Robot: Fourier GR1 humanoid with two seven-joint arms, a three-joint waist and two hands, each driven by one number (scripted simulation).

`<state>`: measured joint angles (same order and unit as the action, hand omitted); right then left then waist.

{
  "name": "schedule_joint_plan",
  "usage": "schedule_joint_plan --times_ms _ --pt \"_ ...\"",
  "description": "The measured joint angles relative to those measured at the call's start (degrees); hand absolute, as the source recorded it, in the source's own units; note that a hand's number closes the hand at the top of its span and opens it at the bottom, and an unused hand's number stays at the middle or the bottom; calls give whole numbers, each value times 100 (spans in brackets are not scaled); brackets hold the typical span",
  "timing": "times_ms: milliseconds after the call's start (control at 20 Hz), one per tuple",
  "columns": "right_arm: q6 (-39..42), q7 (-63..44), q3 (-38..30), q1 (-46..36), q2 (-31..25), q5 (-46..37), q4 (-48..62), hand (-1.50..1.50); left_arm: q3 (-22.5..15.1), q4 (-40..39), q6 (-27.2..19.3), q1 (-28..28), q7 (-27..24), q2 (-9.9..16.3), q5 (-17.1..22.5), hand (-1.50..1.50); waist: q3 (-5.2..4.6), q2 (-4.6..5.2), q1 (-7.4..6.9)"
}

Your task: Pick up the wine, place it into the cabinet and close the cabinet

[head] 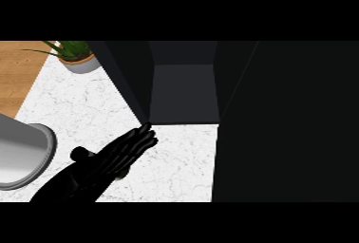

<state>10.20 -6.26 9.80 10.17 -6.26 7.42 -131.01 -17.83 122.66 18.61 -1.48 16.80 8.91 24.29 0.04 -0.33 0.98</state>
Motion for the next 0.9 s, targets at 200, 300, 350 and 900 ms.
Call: schedule_joint_plan --times_ms 200,300,350,900 --pt "42 -554 102 324 -139 254 -750 -150 -245 785 -372 80 836 13 393 -150 -2 -1 -41" --pt "3 -671 192 313 -117 242 -779 -150 -275 1082 -573 130 1212 61 473 -150 -2 4 -63" --pt "-4 -703 247 346 -115 232 -799 -150 -250 1117 -645 140 1373 102 493 -150 -3 4 -69" --pt "-189 -1022 581 532 -145 93 -1094 -150 -495 1252 -1215 79 2156 94 504 -150 -4 -19 -93"
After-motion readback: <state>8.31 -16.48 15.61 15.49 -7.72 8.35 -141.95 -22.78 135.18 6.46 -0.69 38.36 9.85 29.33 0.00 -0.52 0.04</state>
